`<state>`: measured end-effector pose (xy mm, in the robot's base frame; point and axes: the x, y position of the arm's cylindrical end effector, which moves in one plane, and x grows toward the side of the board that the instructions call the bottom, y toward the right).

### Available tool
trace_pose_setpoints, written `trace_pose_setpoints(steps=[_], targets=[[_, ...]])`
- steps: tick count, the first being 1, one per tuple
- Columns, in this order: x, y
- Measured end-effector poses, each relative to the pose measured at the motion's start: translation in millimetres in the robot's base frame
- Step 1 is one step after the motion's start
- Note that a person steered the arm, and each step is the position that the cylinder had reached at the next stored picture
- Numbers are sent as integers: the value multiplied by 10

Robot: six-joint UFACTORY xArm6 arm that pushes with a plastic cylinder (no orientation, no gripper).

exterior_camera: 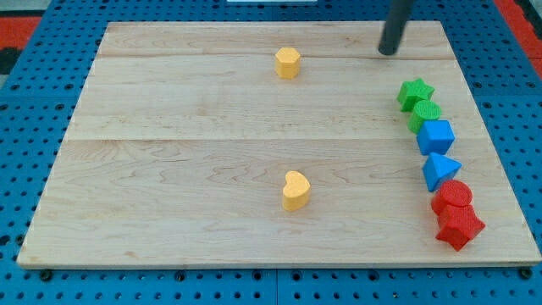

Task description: Place the yellow hexagon at the top side of the green star

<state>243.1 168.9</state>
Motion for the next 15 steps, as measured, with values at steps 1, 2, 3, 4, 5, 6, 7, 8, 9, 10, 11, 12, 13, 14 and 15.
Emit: trace_pose_setpoints(steps=[1,2,3,4,5,6,7,8,9,10,11,12,13,14,15], targets=[[-434,-925],[-43,-2385],[663,-2306],[648,-1385],[262,-1692],[191,-1258],[439,-334],[460,-206],[509,169],[495,481],[105,222],[189,-369],[1565,-967],[2421,-909],[2884,-645]])
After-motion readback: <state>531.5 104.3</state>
